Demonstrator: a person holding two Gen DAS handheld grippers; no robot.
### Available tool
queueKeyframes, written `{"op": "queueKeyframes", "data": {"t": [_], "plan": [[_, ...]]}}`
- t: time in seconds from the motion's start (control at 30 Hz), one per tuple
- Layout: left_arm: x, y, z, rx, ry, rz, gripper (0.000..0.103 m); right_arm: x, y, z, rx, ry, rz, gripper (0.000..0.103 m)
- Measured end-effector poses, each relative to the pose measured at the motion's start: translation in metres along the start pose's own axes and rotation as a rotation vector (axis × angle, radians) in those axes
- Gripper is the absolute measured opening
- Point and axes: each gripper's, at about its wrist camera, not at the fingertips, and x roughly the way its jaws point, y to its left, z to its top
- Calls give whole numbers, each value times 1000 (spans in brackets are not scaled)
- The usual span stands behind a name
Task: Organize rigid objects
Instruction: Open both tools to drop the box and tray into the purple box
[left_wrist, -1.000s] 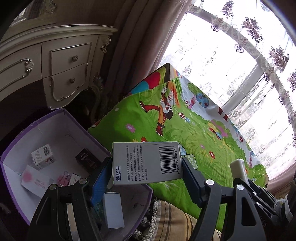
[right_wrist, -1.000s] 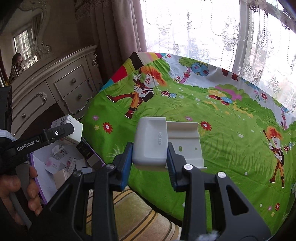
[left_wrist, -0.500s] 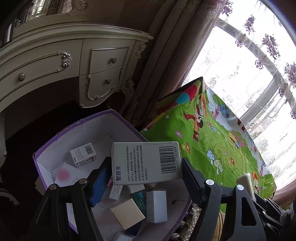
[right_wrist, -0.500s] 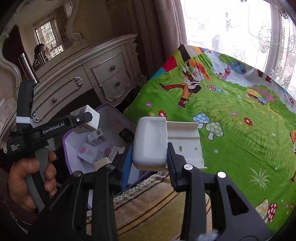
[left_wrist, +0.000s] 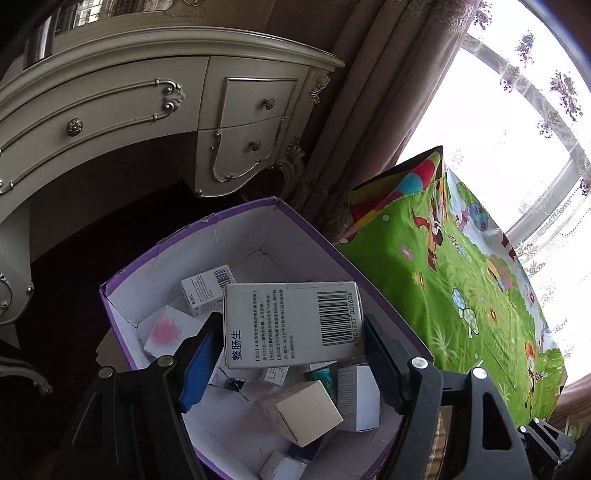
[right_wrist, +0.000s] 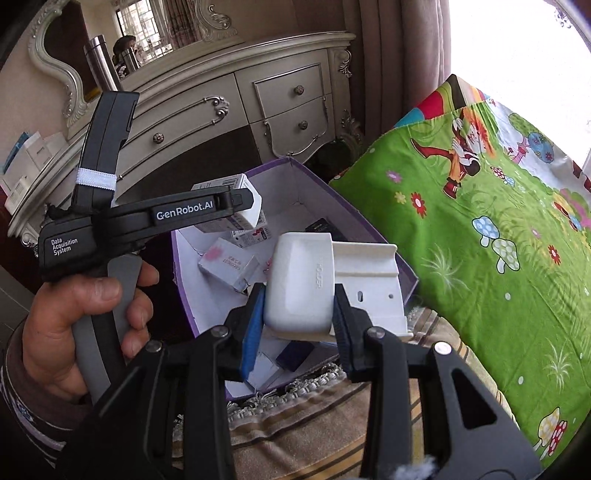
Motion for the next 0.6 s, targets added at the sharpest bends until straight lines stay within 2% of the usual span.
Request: {"op": "queueKeyframes", "data": {"t": [0.3,0.33,0.4,0.47,0.6], "plan": [[8,7,-4,-22,35,46,77,7,5,-2,-10,23,9,41],[9,8,-5,-24,39,51,79,7,6,-2,-10,24,5,44],[10,8,-6,-26,45,64,83,6,5,-2,-10,17,3,58],[10,8,-6,-28,50,70,84,4,5,-3,-13,6,-6,65],[7,0,-9,-13,51,56,84,0,2,-5,-12,3,-47,69]]}}
